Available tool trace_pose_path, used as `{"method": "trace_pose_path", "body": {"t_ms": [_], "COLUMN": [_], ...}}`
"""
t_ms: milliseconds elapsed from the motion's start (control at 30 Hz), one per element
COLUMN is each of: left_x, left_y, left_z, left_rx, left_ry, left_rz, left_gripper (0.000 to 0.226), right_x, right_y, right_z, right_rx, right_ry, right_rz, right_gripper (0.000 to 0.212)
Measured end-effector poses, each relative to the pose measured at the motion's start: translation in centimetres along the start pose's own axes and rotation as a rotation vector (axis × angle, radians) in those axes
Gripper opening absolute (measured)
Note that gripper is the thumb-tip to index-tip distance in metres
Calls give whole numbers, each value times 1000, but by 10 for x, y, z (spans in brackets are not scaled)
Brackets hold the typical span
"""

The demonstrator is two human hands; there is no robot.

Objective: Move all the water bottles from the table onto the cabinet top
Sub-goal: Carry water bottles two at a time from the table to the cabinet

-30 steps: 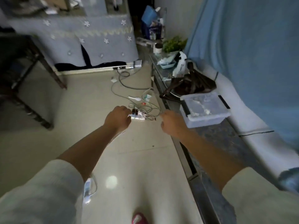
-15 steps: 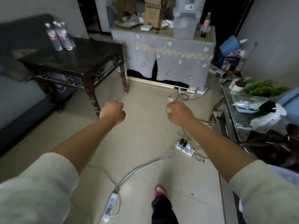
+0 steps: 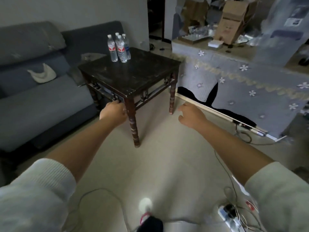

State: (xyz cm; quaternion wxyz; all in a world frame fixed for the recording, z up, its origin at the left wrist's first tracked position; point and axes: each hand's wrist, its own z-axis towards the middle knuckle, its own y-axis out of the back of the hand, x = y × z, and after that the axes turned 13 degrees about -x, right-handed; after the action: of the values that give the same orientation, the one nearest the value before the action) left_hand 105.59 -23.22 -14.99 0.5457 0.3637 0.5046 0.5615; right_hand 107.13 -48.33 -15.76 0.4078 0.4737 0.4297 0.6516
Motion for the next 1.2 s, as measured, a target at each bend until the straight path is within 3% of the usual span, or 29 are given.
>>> {"method": "trace_pose_path", "body": {"t_ms": [167,433,733,1200], "left_x": [27,61,54,19], "left_y": [-17,-33,-79,-141], "left_z": [94,285,441,666], "left_rx": [11,-36,-20,-16], "left_ry": [84,38,39,248], "left_rz": [56,39,-12,-3], "left_gripper": [35,34,35,37], "right_x": [15,43,28,2], "right_y": [-25,-44,-62,-94], "right_z": [114,311,480,769], "right_rx": [10,-2,7,48], "right_ry": [91,135,176,450], "right_rz": [25,0,-35,7], "right_gripper": [33,37,39,34]}}
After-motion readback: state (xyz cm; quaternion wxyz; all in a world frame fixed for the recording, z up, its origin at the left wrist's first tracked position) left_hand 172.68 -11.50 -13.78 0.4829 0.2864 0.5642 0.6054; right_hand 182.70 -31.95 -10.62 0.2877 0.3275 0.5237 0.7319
